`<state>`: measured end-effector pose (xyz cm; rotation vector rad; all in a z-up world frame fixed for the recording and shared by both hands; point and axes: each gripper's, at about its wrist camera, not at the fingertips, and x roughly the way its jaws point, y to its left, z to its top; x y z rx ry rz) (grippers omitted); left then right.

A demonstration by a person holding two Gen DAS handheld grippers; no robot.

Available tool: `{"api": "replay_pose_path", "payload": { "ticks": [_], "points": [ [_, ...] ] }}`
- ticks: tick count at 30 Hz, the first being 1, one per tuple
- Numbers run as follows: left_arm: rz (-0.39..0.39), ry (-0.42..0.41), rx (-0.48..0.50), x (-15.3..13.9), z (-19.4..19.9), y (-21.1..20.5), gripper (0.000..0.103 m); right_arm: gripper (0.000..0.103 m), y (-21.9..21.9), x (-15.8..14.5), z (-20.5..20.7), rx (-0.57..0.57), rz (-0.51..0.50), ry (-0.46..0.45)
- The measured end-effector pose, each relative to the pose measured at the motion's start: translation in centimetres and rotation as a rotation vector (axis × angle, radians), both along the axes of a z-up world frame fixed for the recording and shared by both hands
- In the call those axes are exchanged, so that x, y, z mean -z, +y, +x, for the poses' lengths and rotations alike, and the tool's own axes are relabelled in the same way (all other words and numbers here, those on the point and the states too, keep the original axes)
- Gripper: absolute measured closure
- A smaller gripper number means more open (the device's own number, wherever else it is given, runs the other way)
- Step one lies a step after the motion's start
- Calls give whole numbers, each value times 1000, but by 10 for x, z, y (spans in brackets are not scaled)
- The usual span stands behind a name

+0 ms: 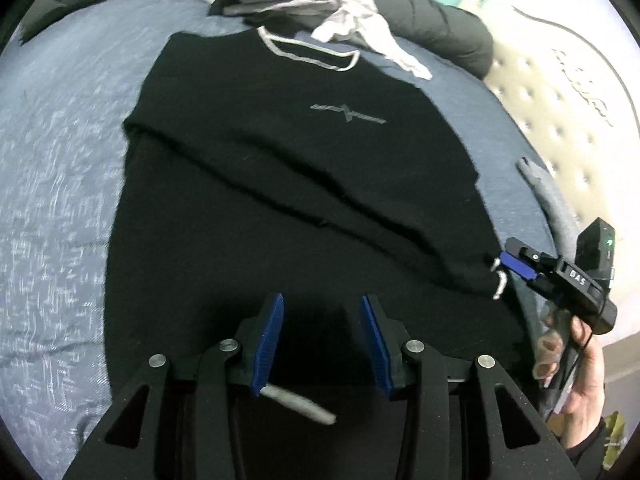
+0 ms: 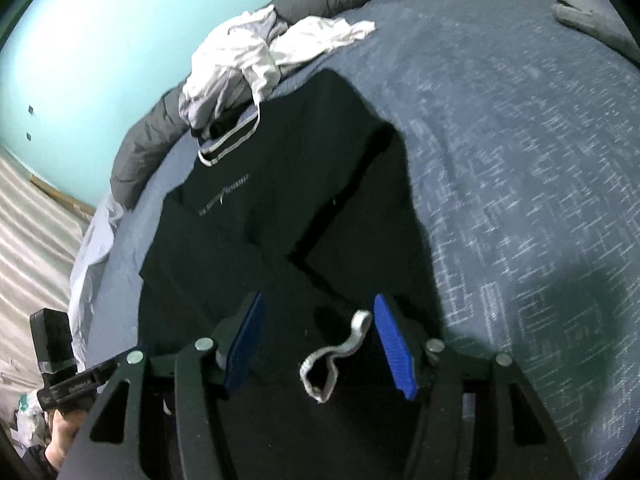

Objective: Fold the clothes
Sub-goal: 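Carry the cuff across the sweatshirt body with the left gripper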

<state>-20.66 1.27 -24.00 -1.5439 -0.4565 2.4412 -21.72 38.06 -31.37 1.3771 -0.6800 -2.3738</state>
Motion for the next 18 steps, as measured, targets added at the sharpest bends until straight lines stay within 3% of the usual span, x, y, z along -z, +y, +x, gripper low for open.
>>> {"api": "replay_pose_path", "payload": {
  "ticks": [6, 9, 12, 18],
  "points": [
    [28, -17, -52, 10, -3, -14, 59, 47, -1, 9, 0, -2, 7, -27],
    [58, -18, -82, 10, -10, -18, 59, 62, -2, 8, 1, -4, 21, -21],
    [82, -16, -107, 9, -18, -19, 59, 85, 0, 9, 2, -4, 9, -20],
    [127, -10, -177, 13, -43, -23, 56, 93, 5, 3, 4, 0, -21, 6]
  ]
}}
